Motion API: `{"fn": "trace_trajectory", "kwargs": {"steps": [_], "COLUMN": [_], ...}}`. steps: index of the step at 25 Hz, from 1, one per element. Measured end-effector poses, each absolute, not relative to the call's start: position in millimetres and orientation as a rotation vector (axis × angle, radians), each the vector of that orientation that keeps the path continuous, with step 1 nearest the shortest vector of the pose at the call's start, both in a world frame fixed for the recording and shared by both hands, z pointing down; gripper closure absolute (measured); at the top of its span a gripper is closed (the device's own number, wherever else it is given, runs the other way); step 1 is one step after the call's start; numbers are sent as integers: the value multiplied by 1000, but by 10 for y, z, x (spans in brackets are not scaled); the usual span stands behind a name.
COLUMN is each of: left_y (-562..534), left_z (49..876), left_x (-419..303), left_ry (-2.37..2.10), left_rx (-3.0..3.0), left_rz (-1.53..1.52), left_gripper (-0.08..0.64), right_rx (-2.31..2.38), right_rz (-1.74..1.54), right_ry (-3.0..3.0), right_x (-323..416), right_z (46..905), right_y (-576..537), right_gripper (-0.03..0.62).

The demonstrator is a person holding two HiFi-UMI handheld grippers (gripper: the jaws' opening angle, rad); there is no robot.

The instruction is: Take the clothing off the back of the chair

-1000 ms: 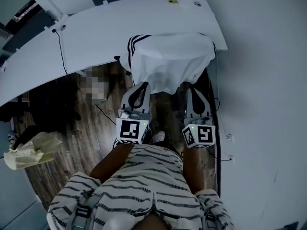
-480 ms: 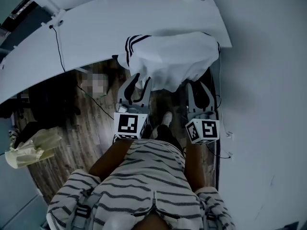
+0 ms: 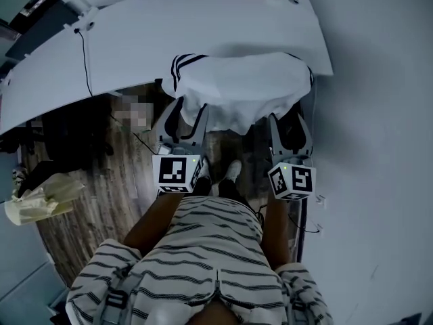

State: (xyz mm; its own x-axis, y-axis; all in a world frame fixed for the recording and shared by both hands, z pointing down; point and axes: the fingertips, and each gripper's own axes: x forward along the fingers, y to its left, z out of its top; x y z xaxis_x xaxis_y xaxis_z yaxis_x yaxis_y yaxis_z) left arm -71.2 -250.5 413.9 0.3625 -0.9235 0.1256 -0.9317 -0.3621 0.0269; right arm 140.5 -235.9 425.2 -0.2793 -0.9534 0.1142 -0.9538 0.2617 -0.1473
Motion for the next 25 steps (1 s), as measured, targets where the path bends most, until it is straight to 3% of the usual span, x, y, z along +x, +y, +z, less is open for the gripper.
{"fn": "trace_trajectory", "kwargs": {"steps": [10,25], "left_y": [-2717,-2874], "left_z": [4192,4275], "left_x": [-734,-705], "left_ry": [-1783,-1749], "left_rx": [2467,2468], "left_rz": [151,147], "left_gripper": [298,287], "right_rx": [1859,1798], "right_rz": [270,280], "right_ry": [-2443,-2459], "right_x": [1648,1701], "right_z": [4357,4498], "right_y": [-2686,-3023], "right_gripper": [288,281]}}
